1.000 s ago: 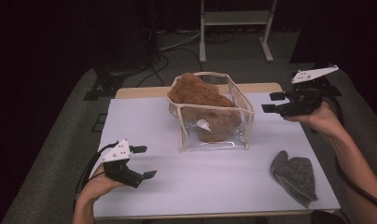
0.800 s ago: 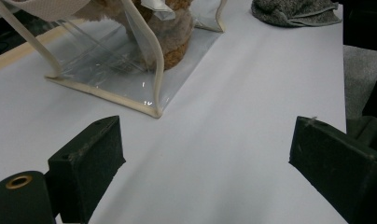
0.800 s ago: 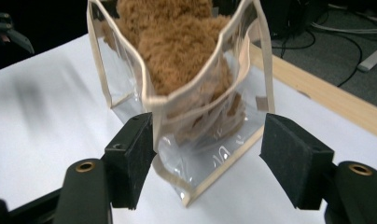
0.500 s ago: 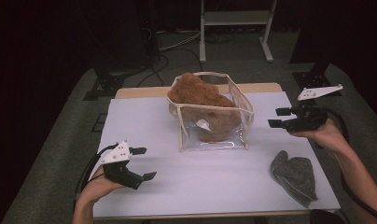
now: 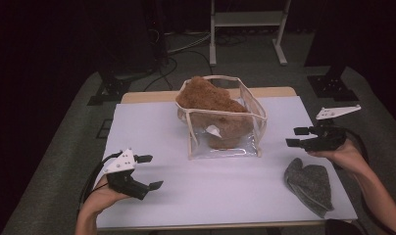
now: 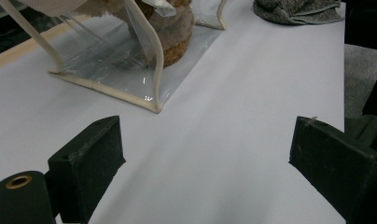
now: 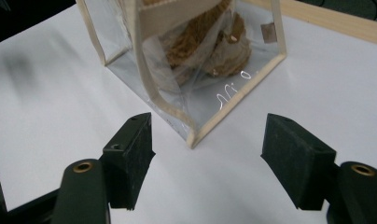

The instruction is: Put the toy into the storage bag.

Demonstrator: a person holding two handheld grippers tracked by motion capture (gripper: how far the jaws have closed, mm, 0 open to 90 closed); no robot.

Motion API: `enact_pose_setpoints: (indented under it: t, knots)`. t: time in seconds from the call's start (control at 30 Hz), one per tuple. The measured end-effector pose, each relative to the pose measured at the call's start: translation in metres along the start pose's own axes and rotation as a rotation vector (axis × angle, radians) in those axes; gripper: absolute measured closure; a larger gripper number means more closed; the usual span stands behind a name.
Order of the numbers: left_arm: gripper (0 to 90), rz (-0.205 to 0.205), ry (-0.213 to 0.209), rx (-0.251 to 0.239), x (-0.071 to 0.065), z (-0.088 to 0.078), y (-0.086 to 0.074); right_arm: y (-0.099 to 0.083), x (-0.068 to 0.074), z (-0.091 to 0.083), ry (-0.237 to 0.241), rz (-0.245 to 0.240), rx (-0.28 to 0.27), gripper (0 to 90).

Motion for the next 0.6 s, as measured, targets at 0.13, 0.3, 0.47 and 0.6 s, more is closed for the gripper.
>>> enact_pose_setpoints:
  t: [0.13, 0.3, 0.47, 0.6]
  knots:
    - [8.6, -0.001, -0.003, 0.001, 0.0, 0.001, 0.0, -0.008, -0.002, -0.001, -0.002, 0.015, -0.003, 31.9]
    - [8.6, -0.001, -0.003, 0.001, 0.0, 0.001, 0.0, -0.018, -0.003, -0.003, -0.002, 0.031, -0.002, 31.7]
    - [8.6, 0.002, -0.004, 0.003, 0.0, 0.001, 0.0, -0.027, -0.004, -0.002, 0.0, 0.048, -0.008, 31.4]
    - [8.6, -0.002, -0.004, -0.001, 0.0, 0.001, 0.0, -0.033, -0.006, -0.001, 0.002, 0.056, -0.008, 31.2]
Point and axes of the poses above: each handheld gripper's, and its own axes: z roughly forward along the jaws, y roughly out of its top, x roughly to its left, the point moved 2 cm from there along z, roughly forward along the jaws, and after that the axes turned 10 degrees about y, right-handed, at the moved point
